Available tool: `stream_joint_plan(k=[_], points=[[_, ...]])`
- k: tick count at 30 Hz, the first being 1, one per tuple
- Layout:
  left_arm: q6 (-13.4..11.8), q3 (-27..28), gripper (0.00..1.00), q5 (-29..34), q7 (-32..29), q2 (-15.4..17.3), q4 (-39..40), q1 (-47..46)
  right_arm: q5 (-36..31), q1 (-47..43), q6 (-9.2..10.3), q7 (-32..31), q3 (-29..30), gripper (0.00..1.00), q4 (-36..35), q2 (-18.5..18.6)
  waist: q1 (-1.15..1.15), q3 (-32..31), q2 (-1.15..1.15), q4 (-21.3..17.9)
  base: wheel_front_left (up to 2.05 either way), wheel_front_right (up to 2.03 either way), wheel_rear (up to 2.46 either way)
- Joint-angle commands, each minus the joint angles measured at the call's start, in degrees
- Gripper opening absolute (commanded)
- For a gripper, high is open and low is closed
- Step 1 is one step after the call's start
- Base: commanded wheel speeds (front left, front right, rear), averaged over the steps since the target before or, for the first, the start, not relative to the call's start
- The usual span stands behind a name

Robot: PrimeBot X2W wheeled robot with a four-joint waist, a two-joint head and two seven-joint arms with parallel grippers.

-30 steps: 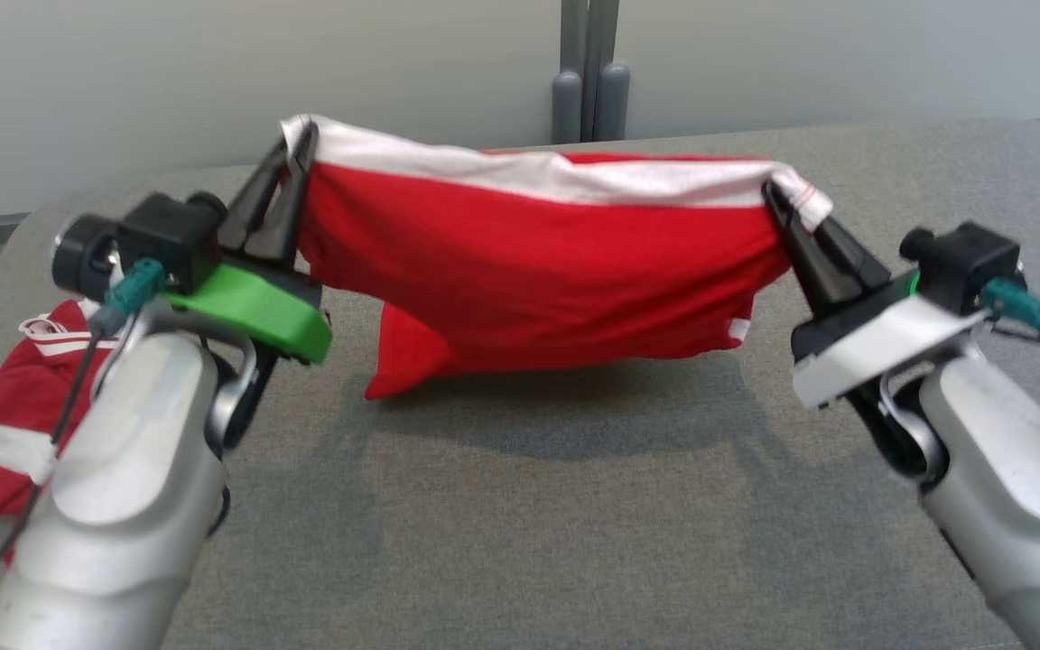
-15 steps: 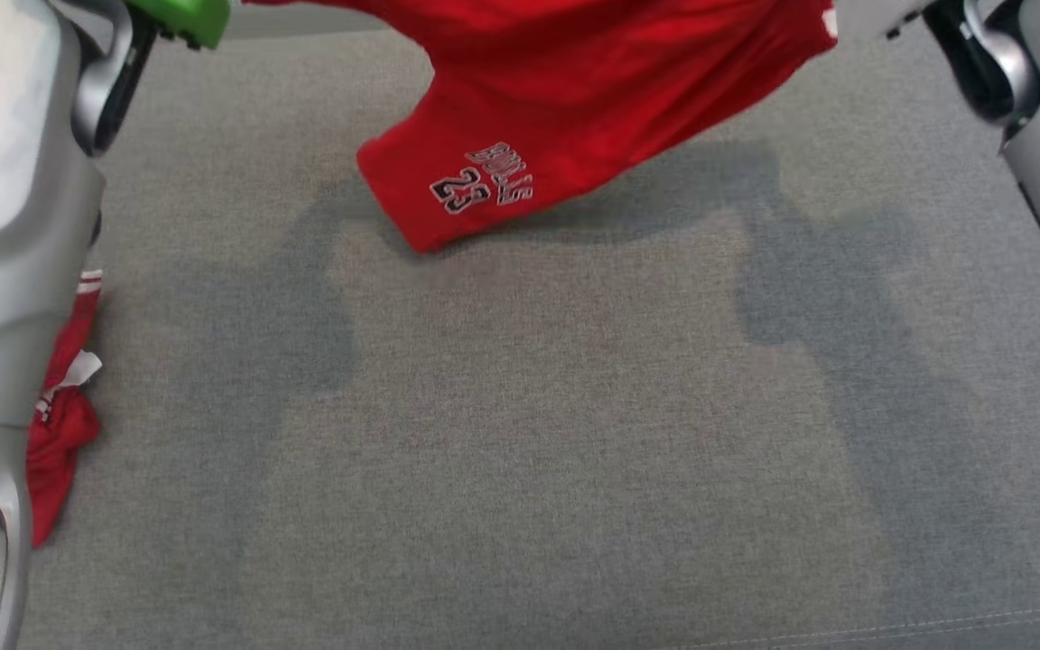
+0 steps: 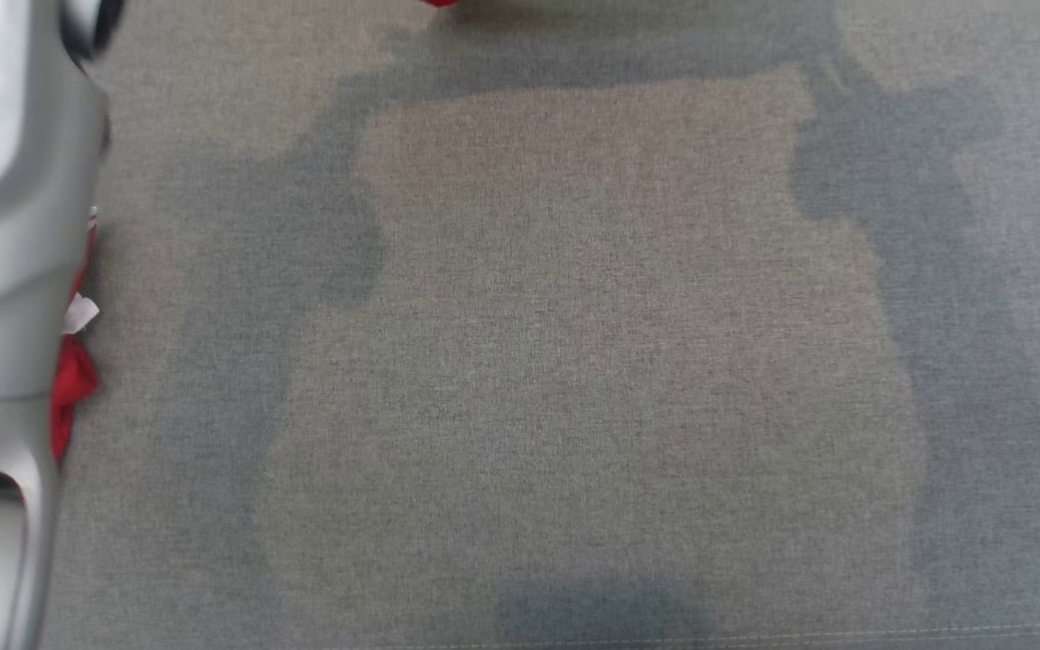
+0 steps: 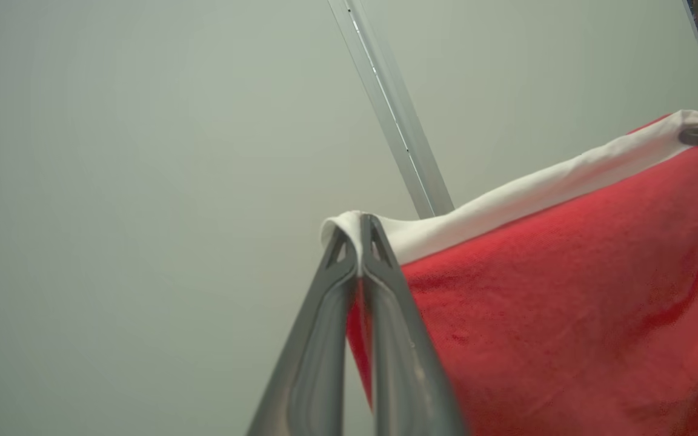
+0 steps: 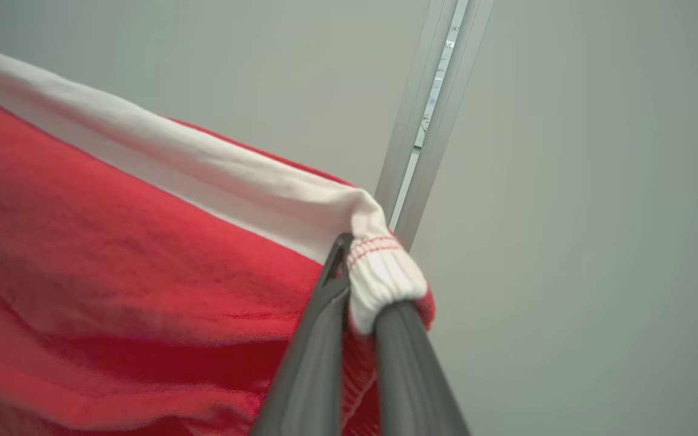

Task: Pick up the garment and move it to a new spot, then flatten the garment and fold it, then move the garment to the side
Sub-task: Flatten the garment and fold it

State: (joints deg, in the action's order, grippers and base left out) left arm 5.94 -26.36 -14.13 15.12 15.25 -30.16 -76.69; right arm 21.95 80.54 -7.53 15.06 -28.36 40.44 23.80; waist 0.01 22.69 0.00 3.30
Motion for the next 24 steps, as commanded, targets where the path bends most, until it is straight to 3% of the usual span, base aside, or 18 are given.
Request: stream_joint_plan(k=[1, 6, 12, 18, 24], points=[[0.1, 0.4, 0.00, -0.8, 0.0, -0.3, -0.5, 1.9, 0.4, -1.7, 0.08, 0.1, -0.4, 0.00, 0.2, 0.7, -0.01, 1.7, 0.00, 0.4, 0.00, 0.00, 0.00], [1.1, 1.8, 0.00, -2.3, 0.0, -2.0, 0.4, 10.3, 5.9, -10.2, 0.08, 0.1, -2.3, 0.00, -1.5, 1.7, -0.01, 3.5, 0.00, -0.1, 0.00, 0.00, 0.00], [1.5, 5.0, 0.00, -3.5, 0.0, -4.4, 2.8, 22.4, 15.0, -22.9, 0.07, 0.1, -6.8, 0.00, -10.5, 4.6, -0.01, 3.3, 0.00, -0.7, 0.00, 0.00, 0.00], [1.5, 9.0, 0.00, -5.4, 0.0, -6.4, 5.5, 35.6, 24.0, -35.5, 0.08, 0.1, -11.4, 0.00, -20.3, 9.2, -0.01, -1.9, 0.00, -1.4, 0.00, 0.00, 0.00], [1.5, 6.1, 0.00, -7.2, 0.0, -5.5, 5.5, 50.6, 29.6, -47.6, 0.05, 0.2, -16.7, 0.00, -25.2, 11.3, -0.01, -10.0, 0.00, -1.9, 0.00, 0.00, 0.00]])
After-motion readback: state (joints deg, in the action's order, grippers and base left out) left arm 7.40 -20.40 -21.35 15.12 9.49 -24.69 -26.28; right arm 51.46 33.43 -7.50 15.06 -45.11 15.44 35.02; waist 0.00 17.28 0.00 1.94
